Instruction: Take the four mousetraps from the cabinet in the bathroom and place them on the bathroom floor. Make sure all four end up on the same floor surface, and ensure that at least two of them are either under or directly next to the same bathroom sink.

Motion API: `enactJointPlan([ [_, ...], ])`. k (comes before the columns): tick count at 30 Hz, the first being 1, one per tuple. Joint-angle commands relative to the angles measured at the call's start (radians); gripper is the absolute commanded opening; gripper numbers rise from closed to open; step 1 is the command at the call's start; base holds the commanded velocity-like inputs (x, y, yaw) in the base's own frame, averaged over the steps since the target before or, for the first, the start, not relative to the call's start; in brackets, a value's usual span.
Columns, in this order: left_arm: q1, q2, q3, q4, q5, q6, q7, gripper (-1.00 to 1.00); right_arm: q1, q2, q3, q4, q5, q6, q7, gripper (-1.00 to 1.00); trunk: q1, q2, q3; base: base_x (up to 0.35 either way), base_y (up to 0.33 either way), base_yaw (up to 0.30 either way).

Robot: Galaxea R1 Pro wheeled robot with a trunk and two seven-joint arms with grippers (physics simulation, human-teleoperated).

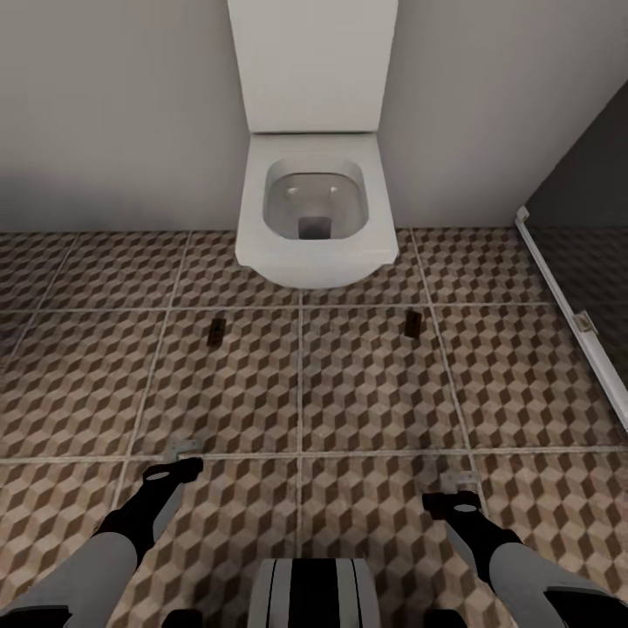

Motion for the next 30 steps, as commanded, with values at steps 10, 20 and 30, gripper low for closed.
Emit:
enactJointPlan([
  [10, 0.0, -0.001, -0.001, -0.001, 0.011, 0.005, 0.005, 1.0, 0.0, 0.0, -0.003, 0.001, 0.01, 0.005, -0.002, 1.0, -0.001, 0.0, -0.001, -0.212, 0.0, 0.0],
  [20, 0.0, -0.009, -0.002, 0.001, 0.009, 0.005, 0.004, 1.0, 0.0, 0.0, -0.004, 0.001, 0.01, 0.005, -0.002, 1.0, -0.001, 0.0, -0.001, -0.027, 0.0, 0.0],
  [30, 0.0, -0.018, -0.005, 0.001, 0.007, 0.003, 0.005, 1.0, 0.0, 0.0, -0.003, 0.001, 0.009, 0.005, -0.002, 1.0, -0.003, 0.001, 0.023, -0.004, 0.0, 0.0],
])
